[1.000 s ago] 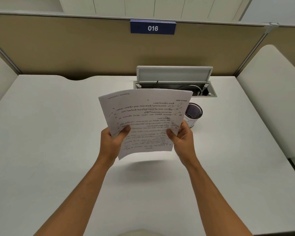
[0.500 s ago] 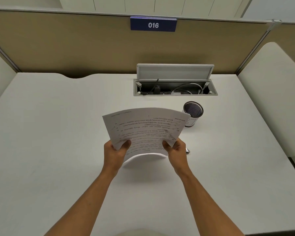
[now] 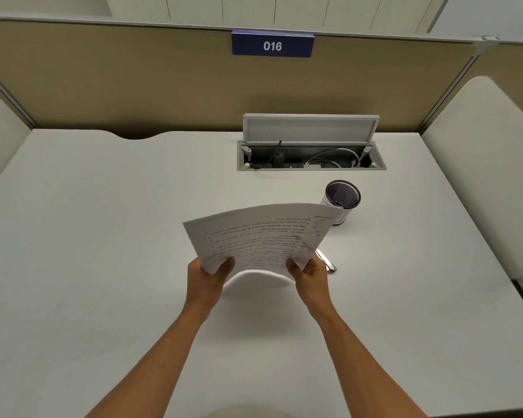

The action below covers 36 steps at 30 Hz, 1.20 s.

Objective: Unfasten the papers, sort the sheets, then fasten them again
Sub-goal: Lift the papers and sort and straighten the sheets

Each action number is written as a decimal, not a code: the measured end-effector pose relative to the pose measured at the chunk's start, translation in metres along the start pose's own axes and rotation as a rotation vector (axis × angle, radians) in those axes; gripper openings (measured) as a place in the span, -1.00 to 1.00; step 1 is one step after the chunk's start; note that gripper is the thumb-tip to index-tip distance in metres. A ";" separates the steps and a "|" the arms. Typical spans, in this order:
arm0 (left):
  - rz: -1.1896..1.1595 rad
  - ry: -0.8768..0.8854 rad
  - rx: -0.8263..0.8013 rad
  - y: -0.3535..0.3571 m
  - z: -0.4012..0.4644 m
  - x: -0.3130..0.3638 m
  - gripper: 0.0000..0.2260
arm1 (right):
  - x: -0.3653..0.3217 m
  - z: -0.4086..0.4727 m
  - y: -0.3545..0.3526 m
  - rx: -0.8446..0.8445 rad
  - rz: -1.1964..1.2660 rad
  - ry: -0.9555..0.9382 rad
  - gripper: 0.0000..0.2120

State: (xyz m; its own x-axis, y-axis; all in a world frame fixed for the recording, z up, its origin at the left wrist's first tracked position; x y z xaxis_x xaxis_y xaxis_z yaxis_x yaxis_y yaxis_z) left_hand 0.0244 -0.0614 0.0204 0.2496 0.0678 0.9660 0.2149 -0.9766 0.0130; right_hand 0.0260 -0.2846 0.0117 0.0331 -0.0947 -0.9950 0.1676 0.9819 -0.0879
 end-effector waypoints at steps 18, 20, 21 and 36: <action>0.085 -0.069 -0.106 -0.012 0.017 -0.010 -0.78 | 0.026 -0.006 -0.006 -0.090 -0.084 0.080 -0.72; 0.094 -0.088 -0.121 -0.014 0.021 -0.006 -0.79 | 0.026 -0.006 -0.005 -0.114 -0.052 0.135 -0.71; 0.099 -0.107 -0.128 -0.015 0.023 -0.005 -0.80 | 0.027 -0.007 -0.003 -0.125 -0.022 0.180 -0.70; -0.450 -0.537 -0.058 -0.041 -0.013 -0.063 -0.60 | 0.047 -0.020 0.015 -0.070 0.302 0.591 -0.71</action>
State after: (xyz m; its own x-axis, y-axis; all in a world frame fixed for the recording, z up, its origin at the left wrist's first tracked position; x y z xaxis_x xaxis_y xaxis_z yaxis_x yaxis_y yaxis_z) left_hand -0.0122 -0.0279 -0.0373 0.5832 0.5449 0.6024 0.3597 -0.8382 0.4100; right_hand 0.0106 -0.2715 -0.0377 -0.4804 0.2725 -0.8336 0.1706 0.9614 0.2159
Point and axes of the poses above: each hand's wrist, its own z-axis towards the middle knuckle, its own y-axis out of the palm, x = y × z, the point moved 4 cm from there along z, towards the middle knuckle, and after that the axes turned 9 degrees about -y, right-handed, at the moved point
